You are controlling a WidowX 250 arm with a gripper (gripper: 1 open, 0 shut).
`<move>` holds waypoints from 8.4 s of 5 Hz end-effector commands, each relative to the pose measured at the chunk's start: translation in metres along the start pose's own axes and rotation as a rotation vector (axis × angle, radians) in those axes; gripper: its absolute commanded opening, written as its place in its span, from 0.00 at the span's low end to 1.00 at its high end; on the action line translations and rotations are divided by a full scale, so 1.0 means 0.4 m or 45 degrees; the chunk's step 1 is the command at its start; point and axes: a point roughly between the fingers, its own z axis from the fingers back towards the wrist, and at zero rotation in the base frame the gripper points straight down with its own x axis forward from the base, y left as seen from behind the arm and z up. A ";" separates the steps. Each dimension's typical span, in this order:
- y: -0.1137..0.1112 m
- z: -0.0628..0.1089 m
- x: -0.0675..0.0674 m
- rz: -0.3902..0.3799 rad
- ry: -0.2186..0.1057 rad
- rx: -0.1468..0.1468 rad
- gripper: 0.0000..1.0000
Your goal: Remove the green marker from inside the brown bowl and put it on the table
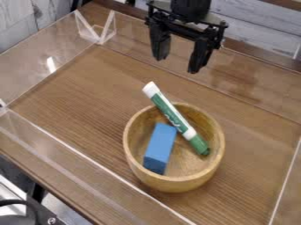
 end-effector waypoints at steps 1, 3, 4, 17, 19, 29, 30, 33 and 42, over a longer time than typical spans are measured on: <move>-0.012 -0.014 -0.010 0.106 0.002 -0.013 1.00; -0.060 -0.035 -0.044 0.495 -0.073 -0.064 1.00; -0.079 -0.045 -0.049 0.657 -0.092 -0.078 1.00; -0.131 -0.222 -0.035 0.978 -0.143 -0.146 0.00; -0.115 -0.217 -0.047 0.938 -0.152 -0.113 0.00; -0.090 0.002 -0.087 0.696 -0.076 -0.043 0.00; -0.072 0.043 -0.101 0.636 -0.075 -0.072 0.00; 0.010 0.065 -0.159 0.422 -0.068 -0.090 0.00; 0.071 -0.047 -0.144 0.279 -0.076 -0.047 0.00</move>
